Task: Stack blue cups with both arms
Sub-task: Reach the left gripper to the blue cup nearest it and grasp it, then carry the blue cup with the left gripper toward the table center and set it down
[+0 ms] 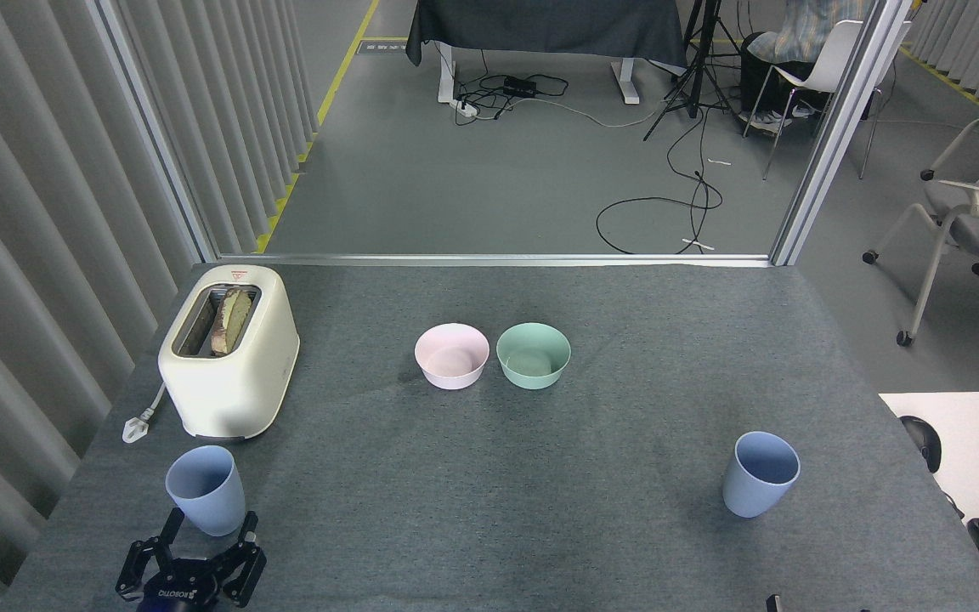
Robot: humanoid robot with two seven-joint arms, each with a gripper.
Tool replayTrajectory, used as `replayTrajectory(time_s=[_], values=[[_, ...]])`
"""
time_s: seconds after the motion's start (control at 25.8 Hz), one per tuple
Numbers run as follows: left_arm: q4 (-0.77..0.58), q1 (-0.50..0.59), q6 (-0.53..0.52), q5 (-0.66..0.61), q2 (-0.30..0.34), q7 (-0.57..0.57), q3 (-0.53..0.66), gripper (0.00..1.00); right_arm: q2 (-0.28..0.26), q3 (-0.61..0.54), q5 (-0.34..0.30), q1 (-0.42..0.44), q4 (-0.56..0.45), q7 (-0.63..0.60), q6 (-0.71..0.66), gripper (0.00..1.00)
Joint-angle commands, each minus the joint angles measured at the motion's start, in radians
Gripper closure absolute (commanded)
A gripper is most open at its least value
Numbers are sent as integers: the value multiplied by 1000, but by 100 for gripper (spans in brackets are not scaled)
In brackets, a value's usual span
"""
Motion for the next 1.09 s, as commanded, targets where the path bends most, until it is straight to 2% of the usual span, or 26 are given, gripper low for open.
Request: replayTrajectory(time_s=[0.0,0.23,0.39,0.5,0.66,0.78,0.85,0.93,1.05], values=[[21,-3,6,3,0,9,0,0,0,0,0,-1,0,0,-1,0],[82,-49,49,-2,-3,12,0,0,1,2,0,-4,0,0,-1,0],[164,-118,51,-2,-5,12,0,0,1,2,0,-4,2,-3,-1,0],[171,-130,45,-2,-5,12,0,2,0,2,-2,-4,2,-6,-1,0],[165,-127,40,-5,-3,21,-31,48,0,2,0,-7,5,-6,1,0],[155,-127,39,-3,-3,29,-47,57,1,3,0,-7,5,-6,1,0],[138,-124,31,-3,-5,31,-51,58,1,3,0,-7,6,-6,1,0],[35,-81,-10,-2,-5,31,-70,58,1,3,0,-7,6,-6,1,0],[-163,45,-73,-6,-7,23,-103,58,0,3,0,-7,6,-6,2,0]])
